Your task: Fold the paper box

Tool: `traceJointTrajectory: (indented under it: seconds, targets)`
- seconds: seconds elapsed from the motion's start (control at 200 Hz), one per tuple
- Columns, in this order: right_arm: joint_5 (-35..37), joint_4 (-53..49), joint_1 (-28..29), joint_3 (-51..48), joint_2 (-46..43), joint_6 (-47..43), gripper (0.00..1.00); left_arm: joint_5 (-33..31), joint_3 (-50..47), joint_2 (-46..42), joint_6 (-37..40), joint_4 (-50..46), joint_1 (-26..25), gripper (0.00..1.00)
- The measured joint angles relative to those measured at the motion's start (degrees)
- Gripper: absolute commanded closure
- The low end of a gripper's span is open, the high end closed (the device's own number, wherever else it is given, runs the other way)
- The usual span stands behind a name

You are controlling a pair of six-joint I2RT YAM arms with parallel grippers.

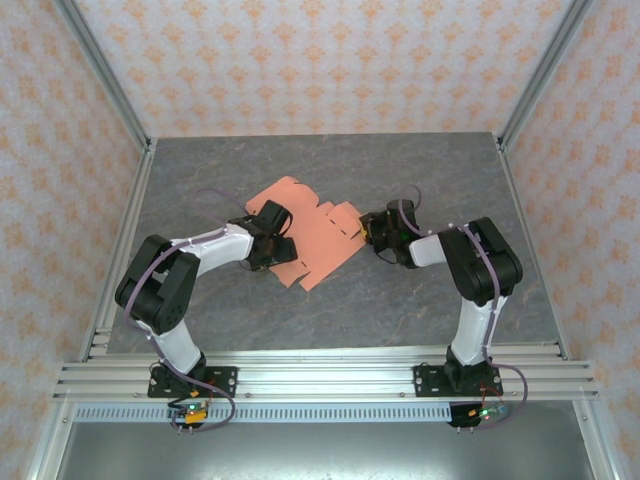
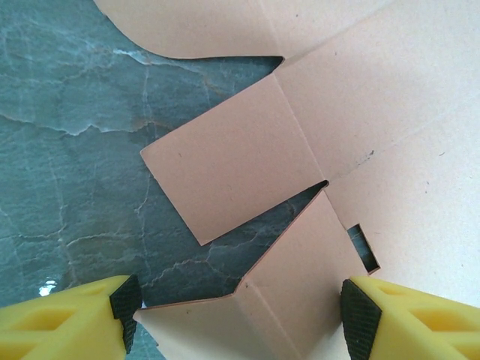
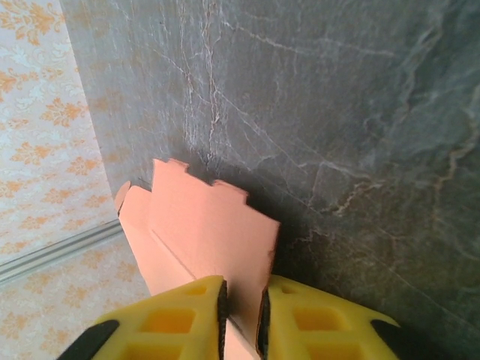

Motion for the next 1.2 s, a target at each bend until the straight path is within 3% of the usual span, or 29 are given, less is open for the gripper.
traceJointTrajectory:
  seconds: [0.245, 0.486, 0.696, 0.961, 1.196]
  targets:
    - [-0.02, 0.66, 0.0, 1.33, 0.07, -1.86, 1.0, 0.48, 0.0, -1.42, -0.28, -0.11, -0.39, 0.16]
    - [1.38, -1.22, 0.0, 1.31, -4.57, -9.99, 1.0, -0.22, 3.23, -11.39, -0.07, -2.38, -0.92, 0.05]
    - [7.15, -10.8, 0.0, 1.77, -20.37, -27.1, 1.0, -2.21, 6.91, -18.75, 0.04, -2.49, -0.17, 0.02]
    - [14.49, -23.96, 1.2, 9.57, -33.77, -52.76, 1.0, 0.09, 7.93, -19.3, -1.36, -1.42, 5.14, 0.0]
    - [23.34, -34.75, 16.96, 21.05, -31.47, -77.35, 0.99, 3.67, 8.09, -19.28, -3.13, 0.66, 9.57, 0.0]
